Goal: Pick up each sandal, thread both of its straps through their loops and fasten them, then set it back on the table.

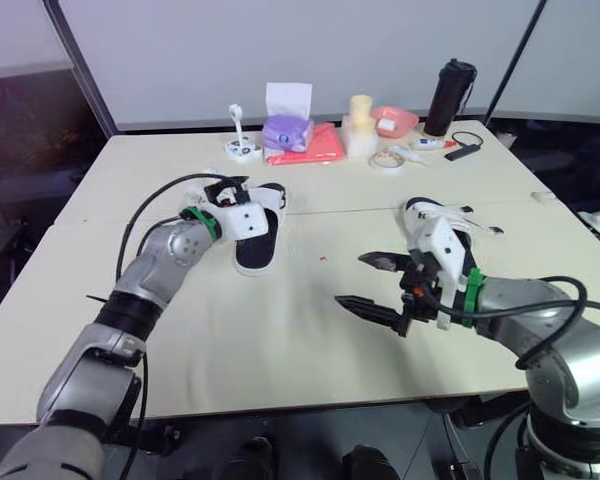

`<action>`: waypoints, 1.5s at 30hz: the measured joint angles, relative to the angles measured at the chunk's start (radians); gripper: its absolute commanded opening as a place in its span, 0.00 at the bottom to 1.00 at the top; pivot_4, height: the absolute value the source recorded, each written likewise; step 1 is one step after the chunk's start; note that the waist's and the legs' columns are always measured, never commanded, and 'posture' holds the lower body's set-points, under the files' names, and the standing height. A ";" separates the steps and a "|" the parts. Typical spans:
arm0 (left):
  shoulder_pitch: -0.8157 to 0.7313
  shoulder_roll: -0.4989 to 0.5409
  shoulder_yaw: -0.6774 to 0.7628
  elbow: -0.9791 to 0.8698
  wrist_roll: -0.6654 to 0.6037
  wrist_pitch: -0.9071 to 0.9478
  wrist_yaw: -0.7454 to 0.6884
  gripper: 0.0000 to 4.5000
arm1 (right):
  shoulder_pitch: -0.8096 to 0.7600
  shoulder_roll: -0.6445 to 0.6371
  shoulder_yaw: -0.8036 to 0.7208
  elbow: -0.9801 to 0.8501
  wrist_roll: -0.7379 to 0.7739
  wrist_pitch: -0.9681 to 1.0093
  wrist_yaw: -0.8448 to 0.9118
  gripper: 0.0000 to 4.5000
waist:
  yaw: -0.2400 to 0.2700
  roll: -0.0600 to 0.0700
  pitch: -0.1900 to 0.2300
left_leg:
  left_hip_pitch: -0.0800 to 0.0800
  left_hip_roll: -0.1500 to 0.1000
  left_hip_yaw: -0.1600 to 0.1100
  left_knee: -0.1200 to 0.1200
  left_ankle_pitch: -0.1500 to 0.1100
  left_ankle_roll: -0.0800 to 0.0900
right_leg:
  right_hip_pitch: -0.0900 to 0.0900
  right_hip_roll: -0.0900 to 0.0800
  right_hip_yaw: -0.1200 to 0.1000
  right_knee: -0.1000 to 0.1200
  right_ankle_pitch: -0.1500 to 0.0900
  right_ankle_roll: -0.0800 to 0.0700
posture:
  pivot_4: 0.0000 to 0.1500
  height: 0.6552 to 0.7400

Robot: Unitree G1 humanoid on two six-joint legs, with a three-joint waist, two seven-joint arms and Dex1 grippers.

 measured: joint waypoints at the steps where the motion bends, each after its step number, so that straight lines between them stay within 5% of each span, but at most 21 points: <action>1: -0.014 -0.010 -0.014 0.039 0.024 -0.007 0.021 0.99 | 0.004 -0.004 0.006 0.007 0.005 -0.004 -0.012 1.00 | 0.000 0.000 0.000 | 0.000 0.000 0.000 0.000 0.000 0.000 | 0.000 0.000 0.000 0.000 0.000 0.000 | 1.00 0.93; 16: -0.300 -0.252 -0.162 0.686 0.203 0.039 0.330 0.99 | 0.041 -0.094 0.063 0.026 0.055 -0.071 -0.128 1.00 | -0.001 -0.002 0.001 | -0.007 -0.001 -0.001 0.003 0.000 0.000 | -0.005 0.000 -0.002 0.003 -0.001 0.001 | 1.00 0.93; 24: -0.352 -0.293 -0.180 0.799 0.217 0.095 0.392 0.99 | 0.048 -0.123 0.084 0.040 0.066 -0.098 -0.172 1.00 | -0.003 -0.002 0.001 | -0.007 -0.001 0.000 0.003 0.000 0.000 | -0.006 0.000 -0.002 0.004 -0.001 0.002 | 1.00 0.93; 27: -0.356 -0.297 -0.179 0.814 0.214 0.107 0.388 0.80 | 0.049 -0.127 0.091 0.044 0.068 -0.108 -0.186 1.00 | -0.004 -0.002 0.001 | -0.007 -0.001 0.000 0.003 0.000 0.000 | -0.006 0.000 -0.001 0.004 -0.001 0.002 | 1.00 0.93; 34: -0.368 -0.292 -0.166 0.829 0.197 0.128 0.384 0.01 | 0.048 -0.133 0.097 0.056 0.069 -0.122 -0.216 1.00 | 0.001 -0.003 0.001 | -0.007 -0.001 0.000 0.004 0.000 0.000 | -0.005 0.000 -0.001 0.004 -0.001 0.002 | 1.00 0.93; 45: -0.365 -0.266 -0.159 0.829 0.193 -0.086 0.371 0.01 | 0.049 -0.148 0.125 0.069 0.067 -0.148 -0.246 1.00 | 0.007 -0.003 0.001 | -0.007 -0.002 -0.001 0.006 0.000 0.000 | -0.005 0.000 -0.002 0.004 -0.001 0.002 | 1.00 0.93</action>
